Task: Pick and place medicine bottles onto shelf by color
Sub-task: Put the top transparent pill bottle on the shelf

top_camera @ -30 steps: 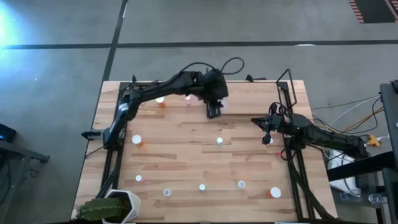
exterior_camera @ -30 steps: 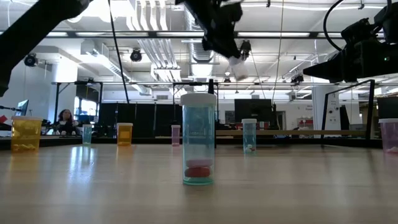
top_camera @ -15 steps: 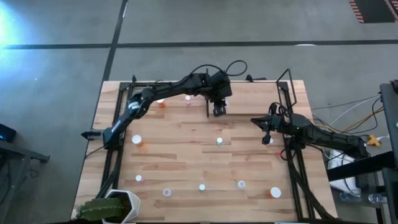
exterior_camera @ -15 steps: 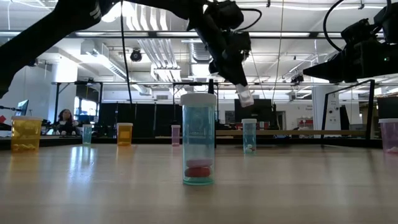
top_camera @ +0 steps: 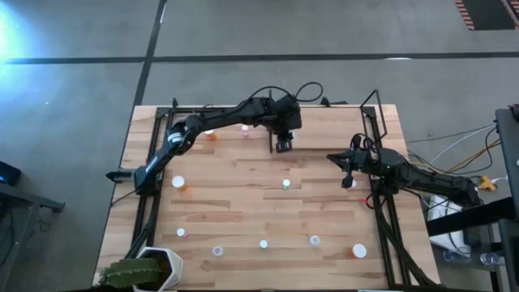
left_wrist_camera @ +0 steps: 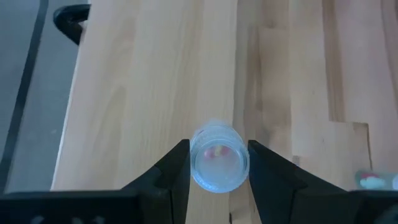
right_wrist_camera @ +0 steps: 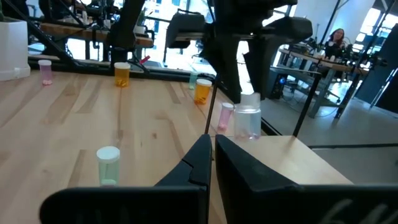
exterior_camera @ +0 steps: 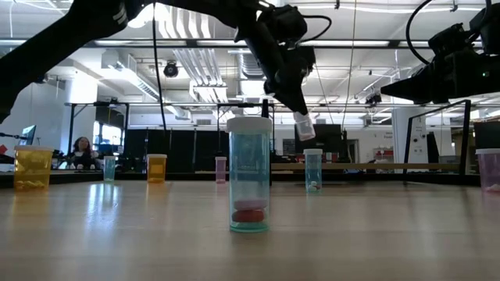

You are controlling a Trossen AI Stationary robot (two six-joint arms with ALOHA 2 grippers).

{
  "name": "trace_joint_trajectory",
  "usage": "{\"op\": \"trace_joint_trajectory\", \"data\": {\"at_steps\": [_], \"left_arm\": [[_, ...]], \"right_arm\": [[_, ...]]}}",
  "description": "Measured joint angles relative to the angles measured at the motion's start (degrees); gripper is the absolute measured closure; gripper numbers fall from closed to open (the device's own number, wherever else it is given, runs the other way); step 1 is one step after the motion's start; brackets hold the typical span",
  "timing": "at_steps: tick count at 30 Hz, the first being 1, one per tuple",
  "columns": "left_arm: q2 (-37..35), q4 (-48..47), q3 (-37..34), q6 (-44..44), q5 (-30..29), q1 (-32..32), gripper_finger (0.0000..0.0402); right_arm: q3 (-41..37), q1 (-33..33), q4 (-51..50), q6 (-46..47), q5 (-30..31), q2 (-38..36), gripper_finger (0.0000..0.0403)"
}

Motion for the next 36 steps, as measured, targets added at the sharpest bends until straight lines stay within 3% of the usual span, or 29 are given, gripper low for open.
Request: {"op": "trace_joint_trajectory", "data": {"at_steps": [24, 36], "left_arm": [[0.3, 4.7, -7.4, 5.5, 0.8, 0.7, 0.0288], [0.3, 5.8, -7.6, 5.7, 0.7, 0.7, 0.0277]], "right_arm": [[0.0, 0.0, 0.0, -0.1, 0.0, 0.0, 0.0390], [0.0, 0.0, 0.0, 0.0, 0.0, 0.0, 0.0390]]}}
